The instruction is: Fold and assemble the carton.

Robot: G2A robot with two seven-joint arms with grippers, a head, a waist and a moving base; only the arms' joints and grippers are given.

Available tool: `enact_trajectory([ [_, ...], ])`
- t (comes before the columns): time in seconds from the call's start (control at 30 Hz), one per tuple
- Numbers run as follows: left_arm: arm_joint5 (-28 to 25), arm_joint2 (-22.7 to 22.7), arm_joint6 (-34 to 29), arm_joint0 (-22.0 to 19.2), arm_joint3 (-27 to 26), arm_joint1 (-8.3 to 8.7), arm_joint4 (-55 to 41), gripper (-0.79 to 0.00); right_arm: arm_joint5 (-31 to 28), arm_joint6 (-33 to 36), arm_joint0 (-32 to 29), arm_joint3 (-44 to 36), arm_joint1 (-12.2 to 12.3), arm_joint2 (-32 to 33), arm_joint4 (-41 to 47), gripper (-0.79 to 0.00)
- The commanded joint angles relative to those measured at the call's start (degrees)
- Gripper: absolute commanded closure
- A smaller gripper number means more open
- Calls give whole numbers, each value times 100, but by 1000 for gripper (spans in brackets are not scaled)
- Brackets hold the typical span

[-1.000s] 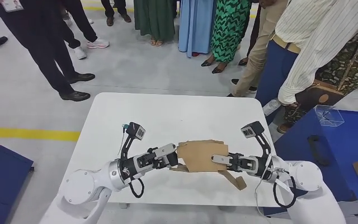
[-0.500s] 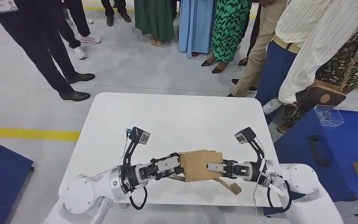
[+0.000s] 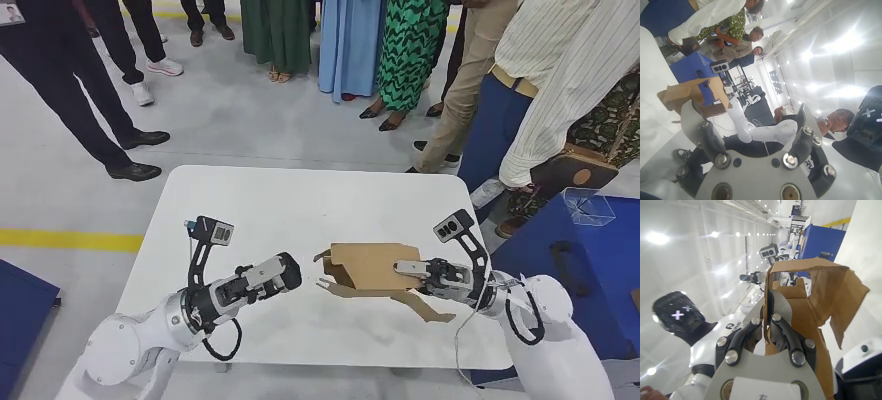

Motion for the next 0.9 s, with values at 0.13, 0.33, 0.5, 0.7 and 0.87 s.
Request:
enact_trajectory([
  [0.13,649,-204,-102,-2,212,49,105,-785,511,368,301,349,-24,-109,831,0],
  [0.33,990,104,-457,-289,426,69,510,-785,494,464,336,293,-30,-145,910,0],
  [0.5,679,377,-651,-314,330,60,577,-785,378,359,307,212,-28,-144,754,0],
  [0.7,724,621,-704,-317,231,63,812,-785,90,229,262,99,-24,-162,413,0],
  [0.87,1096,890,-450,-517,412,45,1235,-785,-4,225,223,-18,-25,-203,298,0],
])
